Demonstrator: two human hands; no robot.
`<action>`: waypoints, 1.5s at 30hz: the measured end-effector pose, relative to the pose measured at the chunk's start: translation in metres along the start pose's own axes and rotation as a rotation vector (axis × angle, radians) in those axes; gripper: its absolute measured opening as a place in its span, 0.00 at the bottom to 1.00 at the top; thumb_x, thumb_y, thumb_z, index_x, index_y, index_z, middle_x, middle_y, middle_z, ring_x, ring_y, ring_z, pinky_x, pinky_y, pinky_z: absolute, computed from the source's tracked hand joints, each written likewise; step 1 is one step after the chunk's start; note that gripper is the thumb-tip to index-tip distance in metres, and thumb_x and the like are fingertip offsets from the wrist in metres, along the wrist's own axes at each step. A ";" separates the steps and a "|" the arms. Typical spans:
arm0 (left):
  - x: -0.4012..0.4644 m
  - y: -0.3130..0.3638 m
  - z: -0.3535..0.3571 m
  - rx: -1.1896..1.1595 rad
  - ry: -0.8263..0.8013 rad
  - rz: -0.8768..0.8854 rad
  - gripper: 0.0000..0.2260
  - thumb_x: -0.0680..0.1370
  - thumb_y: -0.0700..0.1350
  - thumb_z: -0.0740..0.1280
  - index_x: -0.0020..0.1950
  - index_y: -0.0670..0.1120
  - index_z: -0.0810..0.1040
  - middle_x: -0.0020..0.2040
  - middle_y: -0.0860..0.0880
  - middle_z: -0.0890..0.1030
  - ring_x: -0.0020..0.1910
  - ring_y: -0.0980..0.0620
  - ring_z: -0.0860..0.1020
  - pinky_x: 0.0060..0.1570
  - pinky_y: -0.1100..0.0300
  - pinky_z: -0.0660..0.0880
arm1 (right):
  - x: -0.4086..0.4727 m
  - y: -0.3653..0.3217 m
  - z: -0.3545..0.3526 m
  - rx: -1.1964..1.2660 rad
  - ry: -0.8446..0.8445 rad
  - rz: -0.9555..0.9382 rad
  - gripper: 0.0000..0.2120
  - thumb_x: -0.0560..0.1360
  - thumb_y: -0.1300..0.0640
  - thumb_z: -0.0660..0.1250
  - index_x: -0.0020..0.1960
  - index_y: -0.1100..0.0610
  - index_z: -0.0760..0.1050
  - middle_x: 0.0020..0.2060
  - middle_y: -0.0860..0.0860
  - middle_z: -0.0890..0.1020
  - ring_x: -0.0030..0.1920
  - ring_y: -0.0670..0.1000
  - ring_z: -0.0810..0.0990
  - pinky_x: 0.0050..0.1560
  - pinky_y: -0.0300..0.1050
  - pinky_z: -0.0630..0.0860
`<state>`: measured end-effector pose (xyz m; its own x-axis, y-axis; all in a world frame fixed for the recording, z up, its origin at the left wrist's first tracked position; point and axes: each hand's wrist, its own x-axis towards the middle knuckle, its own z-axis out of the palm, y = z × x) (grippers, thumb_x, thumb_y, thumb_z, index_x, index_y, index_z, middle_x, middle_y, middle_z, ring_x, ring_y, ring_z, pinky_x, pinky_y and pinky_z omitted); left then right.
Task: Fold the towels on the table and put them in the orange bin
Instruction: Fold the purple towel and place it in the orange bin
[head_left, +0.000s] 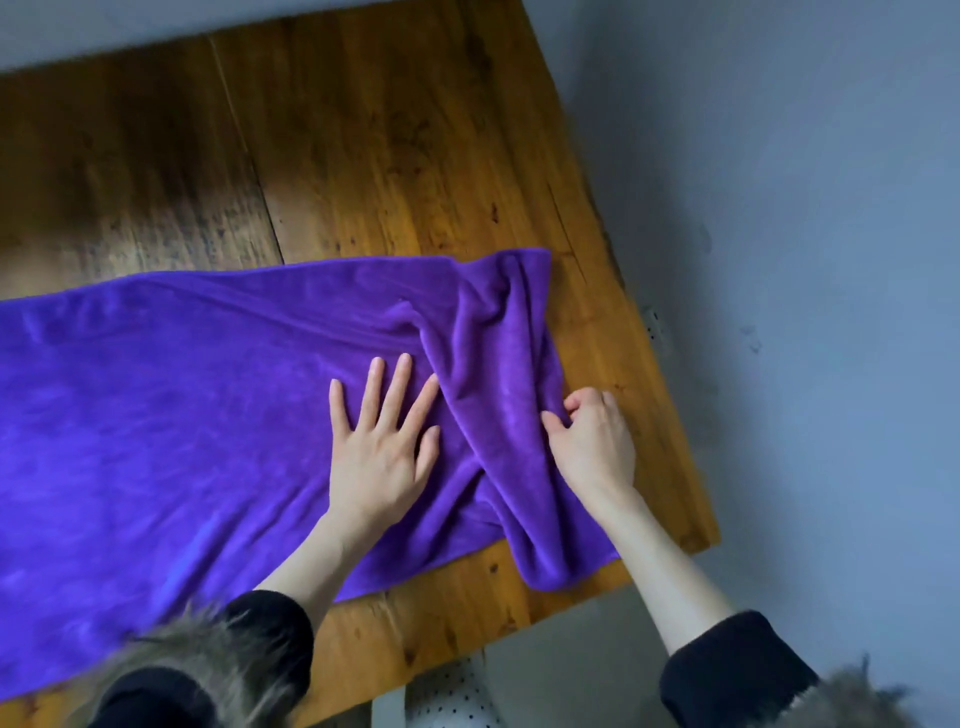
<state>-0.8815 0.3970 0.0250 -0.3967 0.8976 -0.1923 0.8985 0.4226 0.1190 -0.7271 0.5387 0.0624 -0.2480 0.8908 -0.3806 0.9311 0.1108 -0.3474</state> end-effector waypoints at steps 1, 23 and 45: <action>0.000 0.001 0.000 0.003 0.002 -0.005 0.24 0.78 0.53 0.52 0.73 0.50 0.63 0.74 0.44 0.63 0.74 0.40 0.59 0.68 0.34 0.51 | 0.004 0.001 -0.002 -0.028 -0.027 -0.003 0.12 0.75 0.54 0.66 0.55 0.59 0.74 0.54 0.56 0.77 0.57 0.58 0.74 0.53 0.48 0.70; 0.000 0.015 -0.020 -0.141 0.016 -0.093 0.20 0.79 0.48 0.58 0.71 0.47 0.68 0.74 0.43 0.64 0.74 0.40 0.58 0.68 0.34 0.47 | 0.017 0.028 -0.055 0.211 0.092 -0.035 0.05 0.75 0.56 0.67 0.46 0.55 0.71 0.36 0.47 0.75 0.40 0.53 0.76 0.38 0.37 0.64; -0.014 0.072 -0.032 -0.502 -0.234 -0.502 0.14 0.74 0.61 0.64 0.52 0.55 0.79 0.50 0.52 0.74 0.55 0.48 0.66 0.49 0.55 0.60 | 0.119 -0.073 -0.017 0.293 0.048 0.100 0.21 0.77 0.43 0.60 0.54 0.61 0.75 0.52 0.57 0.81 0.53 0.58 0.80 0.44 0.40 0.69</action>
<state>-0.8171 0.4189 0.0672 -0.6353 0.5554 -0.5365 0.4040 0.8312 0.3821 -0.8200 0.6439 0.0575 -0.1399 0.9115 -0.3868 0.8316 -0.1039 -0.5455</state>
